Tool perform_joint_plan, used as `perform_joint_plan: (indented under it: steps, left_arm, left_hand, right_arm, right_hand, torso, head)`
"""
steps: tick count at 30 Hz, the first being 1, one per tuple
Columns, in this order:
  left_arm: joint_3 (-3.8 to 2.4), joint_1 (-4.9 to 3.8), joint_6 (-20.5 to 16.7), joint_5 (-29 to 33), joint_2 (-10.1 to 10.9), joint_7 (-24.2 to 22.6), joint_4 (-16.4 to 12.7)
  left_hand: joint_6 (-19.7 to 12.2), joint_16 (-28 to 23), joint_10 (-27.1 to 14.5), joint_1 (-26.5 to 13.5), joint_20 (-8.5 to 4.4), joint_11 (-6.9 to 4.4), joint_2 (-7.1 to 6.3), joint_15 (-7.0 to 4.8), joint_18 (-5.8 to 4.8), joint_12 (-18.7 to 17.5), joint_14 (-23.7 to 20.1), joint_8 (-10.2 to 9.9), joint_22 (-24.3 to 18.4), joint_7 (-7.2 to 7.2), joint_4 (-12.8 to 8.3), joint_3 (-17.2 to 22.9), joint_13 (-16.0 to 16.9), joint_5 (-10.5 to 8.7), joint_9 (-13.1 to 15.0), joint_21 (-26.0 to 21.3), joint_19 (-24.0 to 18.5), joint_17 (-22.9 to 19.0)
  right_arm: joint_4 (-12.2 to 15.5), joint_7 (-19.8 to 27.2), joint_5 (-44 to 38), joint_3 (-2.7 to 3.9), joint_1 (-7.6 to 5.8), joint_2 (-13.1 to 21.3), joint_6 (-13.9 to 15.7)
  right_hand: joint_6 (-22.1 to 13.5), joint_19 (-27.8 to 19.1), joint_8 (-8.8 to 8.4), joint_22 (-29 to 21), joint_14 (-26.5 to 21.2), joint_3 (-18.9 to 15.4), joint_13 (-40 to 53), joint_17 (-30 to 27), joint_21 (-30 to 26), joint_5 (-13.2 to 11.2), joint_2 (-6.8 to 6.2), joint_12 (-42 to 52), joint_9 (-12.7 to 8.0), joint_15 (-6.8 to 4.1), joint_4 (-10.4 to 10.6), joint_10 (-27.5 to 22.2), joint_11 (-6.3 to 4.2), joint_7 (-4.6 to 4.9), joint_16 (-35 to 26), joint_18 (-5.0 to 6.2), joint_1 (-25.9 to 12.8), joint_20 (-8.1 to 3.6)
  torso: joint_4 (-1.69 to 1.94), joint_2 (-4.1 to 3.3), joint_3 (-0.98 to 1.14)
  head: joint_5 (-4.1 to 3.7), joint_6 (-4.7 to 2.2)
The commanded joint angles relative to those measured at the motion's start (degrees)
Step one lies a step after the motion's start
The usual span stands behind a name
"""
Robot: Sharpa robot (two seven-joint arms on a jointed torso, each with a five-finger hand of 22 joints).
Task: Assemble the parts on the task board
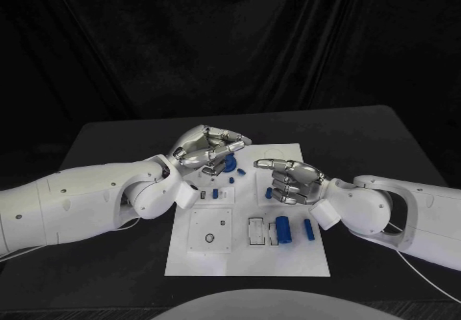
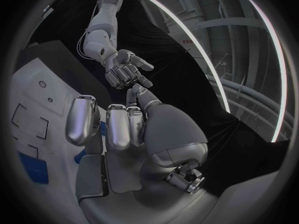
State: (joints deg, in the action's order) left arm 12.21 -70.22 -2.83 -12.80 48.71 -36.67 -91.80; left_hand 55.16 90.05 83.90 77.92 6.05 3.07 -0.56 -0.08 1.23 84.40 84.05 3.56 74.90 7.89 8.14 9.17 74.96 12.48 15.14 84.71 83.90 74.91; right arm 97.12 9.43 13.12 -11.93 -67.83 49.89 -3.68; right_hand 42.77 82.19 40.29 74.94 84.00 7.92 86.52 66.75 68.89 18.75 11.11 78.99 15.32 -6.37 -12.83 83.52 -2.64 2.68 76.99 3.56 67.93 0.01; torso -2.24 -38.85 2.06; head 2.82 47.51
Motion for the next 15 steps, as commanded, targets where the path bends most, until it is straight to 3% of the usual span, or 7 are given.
perform_joint_plan:
  steps: [1,10,11,15]
  left_arm:
    - [-0.04,0.00,-0.3,0.3,0.2,0.6,0.1]
    - [-0.04,0.00,-0.6,0.3,0.8,2.6,0.6]
    - [-0.04,0.00,-0.7,0.3,0.9,2.6,0.6]
    - [-0.04,-0.01,-1.1,0.2,1.3,2.7,0.6]
  left_hand:
    - [-0.5,-0.1,0.9,-0.5,0.50,0.36,-0.04,0.44,0.38,-0.4,6.0,0.3,13.0,0.04,0.1,-0.5,10.9,0.23,-0.1,-0.5,1.4,15.1]
    - [-0.8,-0.1,0.5,0.4,0.63,0.38,0.48,0.51,0.59,-0.8,6.0,0.4,12.7,0.05,0.1,-0.5,10.6,0.98,-0.2,-1.3,0.8,15.1]
    - [-0.9,-0.1,0.4,1.3,0.65,0.38,0.79,0.50,0.61,-0.9,6.0,0.5,12.7,0.08,-0.3,-0.3,10.5,2.05,-0.3,-1.3,0.8,15.1]
    - [-0.9,-0.1,0.3,2.0,0.68,0.38,0.95,0.51,0.64,-0.9,6.0,0.6,12.6,0.07,-0.5,-0.2,10.5,2.95,-0.3,-1.4,0.7,15.1]
  right_arm:
    - [0.8,-3.3,-6.8,0.04,0.07,0.7,5.9]
    - [1.5,-6.2,-11.4,0.04,0.03,1.9,8.0]
    - [1.5,-6.4,-11.9,0.04,0.02,2.1,8.1]
    - [2.0,-6.9,-14.1,0.05,-0.13,2.8,8.3]
  right_hand:
    - [0.0,0.0,0.33,7.6,2.3,0.5,-10.9,0.0,-0.3,0.5,2.32,-0.2,0.1,0.34,-0.3,0.6,0.09,0.46,0.0,1.17,1.7,0.28]
    - [0.4,0.0,0.46,7.5,2.4,1.1,-11.2,0.0,-0.5,0.5,1.90,-0.3,0.1,0.48,-0.8,0.5,0.26,0.59,0.1,1.23,1.2,0.42]
    - [0.4,-0.1,0.46,7.4,2.4,1.2,-11.2,0.0,-0.6,0.5,1.90,-0.3,0.1,0.49,-0.8,0.5,0.27,0.60,0.1,1.25,1.2,0.43]
    - [0.6,-0.1,0.36,7.2,2.3,1.9,-11.1,-0.5,-0.9,1.2,1.66,-0.3,0.0,0.79,-1.2,0.5,0.75,0.80,-0.2,1.33,0.9,0.63]
  torso:
    - [0.04,0.04,0.00]
    - [0.04,0.05,-0.05]
    - [0.04,0.03,-0.09]
    - [0.03,-0.01,-0.12]
  head:
    - [-0.04,0.18]
    - [0.29,0.75]
    - [0.33,0.78]
    - [0.58,0.76]
